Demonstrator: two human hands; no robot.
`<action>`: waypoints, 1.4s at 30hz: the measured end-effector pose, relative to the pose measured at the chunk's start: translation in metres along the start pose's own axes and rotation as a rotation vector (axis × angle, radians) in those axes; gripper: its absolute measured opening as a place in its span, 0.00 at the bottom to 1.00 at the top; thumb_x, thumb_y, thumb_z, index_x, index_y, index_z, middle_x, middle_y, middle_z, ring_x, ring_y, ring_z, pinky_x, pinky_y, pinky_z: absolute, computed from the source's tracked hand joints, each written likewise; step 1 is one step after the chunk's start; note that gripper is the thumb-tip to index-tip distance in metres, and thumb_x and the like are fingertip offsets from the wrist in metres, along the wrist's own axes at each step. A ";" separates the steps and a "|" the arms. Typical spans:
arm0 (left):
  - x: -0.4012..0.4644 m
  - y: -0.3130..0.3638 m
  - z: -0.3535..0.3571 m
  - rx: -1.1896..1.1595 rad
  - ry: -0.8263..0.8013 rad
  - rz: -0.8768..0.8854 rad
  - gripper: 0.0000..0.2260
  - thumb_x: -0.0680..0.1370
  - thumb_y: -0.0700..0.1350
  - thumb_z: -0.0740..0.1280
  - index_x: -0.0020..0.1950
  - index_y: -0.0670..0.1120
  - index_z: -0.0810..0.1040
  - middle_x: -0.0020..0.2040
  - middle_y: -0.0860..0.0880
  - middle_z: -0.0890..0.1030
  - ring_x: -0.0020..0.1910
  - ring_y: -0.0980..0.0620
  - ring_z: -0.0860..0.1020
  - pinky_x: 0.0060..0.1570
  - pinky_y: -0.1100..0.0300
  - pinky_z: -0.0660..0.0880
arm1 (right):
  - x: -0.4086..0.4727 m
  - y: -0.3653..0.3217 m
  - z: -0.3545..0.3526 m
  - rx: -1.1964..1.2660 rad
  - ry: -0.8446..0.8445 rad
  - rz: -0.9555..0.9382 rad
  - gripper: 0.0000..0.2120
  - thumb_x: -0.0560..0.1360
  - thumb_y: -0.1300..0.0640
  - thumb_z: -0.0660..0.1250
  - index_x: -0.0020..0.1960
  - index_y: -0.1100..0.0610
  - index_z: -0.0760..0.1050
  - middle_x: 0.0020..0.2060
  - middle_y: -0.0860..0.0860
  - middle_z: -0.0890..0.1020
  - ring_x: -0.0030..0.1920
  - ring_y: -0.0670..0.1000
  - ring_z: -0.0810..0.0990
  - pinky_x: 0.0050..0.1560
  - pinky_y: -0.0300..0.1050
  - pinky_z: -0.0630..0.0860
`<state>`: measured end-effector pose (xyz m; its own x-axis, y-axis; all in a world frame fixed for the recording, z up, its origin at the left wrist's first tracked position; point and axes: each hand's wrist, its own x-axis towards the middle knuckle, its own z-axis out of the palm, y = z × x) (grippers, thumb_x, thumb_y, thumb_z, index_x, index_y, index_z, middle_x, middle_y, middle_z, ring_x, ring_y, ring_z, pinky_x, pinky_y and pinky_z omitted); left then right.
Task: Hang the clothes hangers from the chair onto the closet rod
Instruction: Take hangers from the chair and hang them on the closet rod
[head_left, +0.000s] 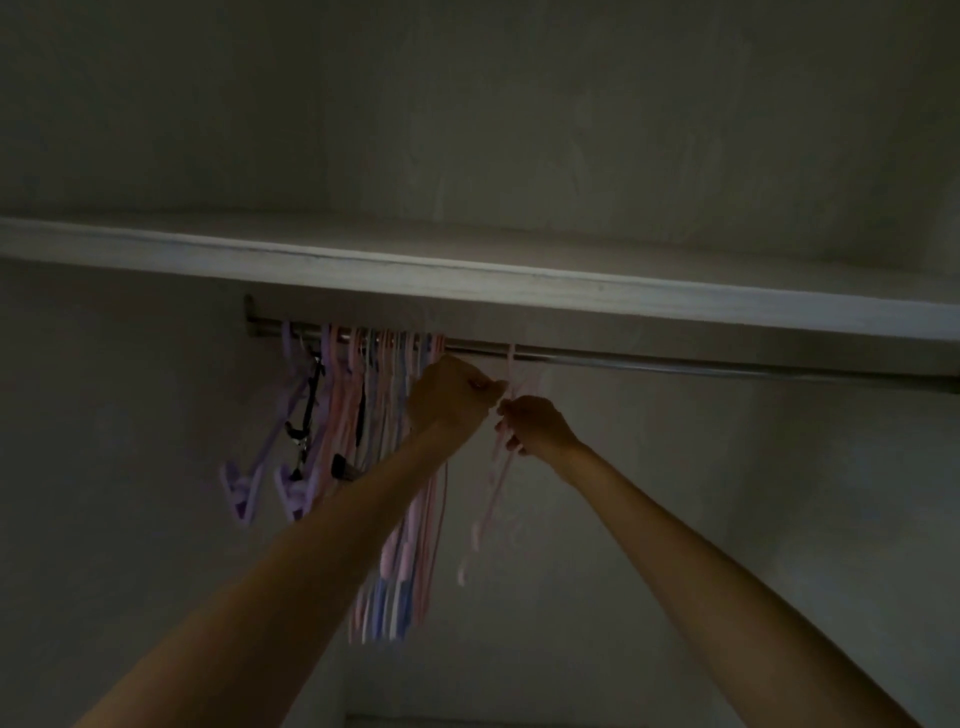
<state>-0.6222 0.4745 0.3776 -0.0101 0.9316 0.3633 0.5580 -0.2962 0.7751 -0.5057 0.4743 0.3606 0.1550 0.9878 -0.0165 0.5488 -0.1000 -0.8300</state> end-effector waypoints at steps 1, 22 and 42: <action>-0.001 0.000 -0.006 0.079 0.044 0.061 0.13 0.73 0.56 0.70 0.43 0.46 0.84 0.41 0.49 0.85 0.40 0.51 0.82 0.44 0.57 0.80 | -0.001 0.005 -0.001 -0.036 0.041 -0.011 0.18 0.80 0.50 0.57 0.61 0.61 0.73 0.56 0.57 0.80 0.44 0.52 0.81 0.42 0.43 0.77; 0.044 0.002 -0.028 0.473 -0.057 0.604 0.18 0.72 0.55 0.70 0.56 0.45 0.75 0.54 0.46 0.79 0.54 0.47 0.77 0.52 0.57 0.74 | -0.002 0.007 0.009 0.041 -0.251 -0.034 0.34 0.81 0.52 0.56 0.76 0.49 0.35 0.77 0.51 0.50 0.68 0.53 0.71 0.46 0.35 0.74; 0.000 -0.017 -0.060 0.574 -0.065 0.485 0.29 0.77 0.50 0.63 0.76 0.45 0.59 0.76 0.48 0.59 0.77 0.48 0.55 0.75 0.54 0.51 | -0.036 0.001 0.030 0.035 -0.147 -0.020 0.24 0.81 0.45 0.51 0.70 0.59 0.67 0.64 0.55 0.73 0.62 0.54 0.74 0.63 0.46 0.71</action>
<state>-0.6813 0.4673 0.3955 0.3862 0.7405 0.5500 0.8321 -0.5371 0.1387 -0.5358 0.4419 0.3439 0.0212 0.9967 -0.0787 0.5208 -0.0782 -0.8501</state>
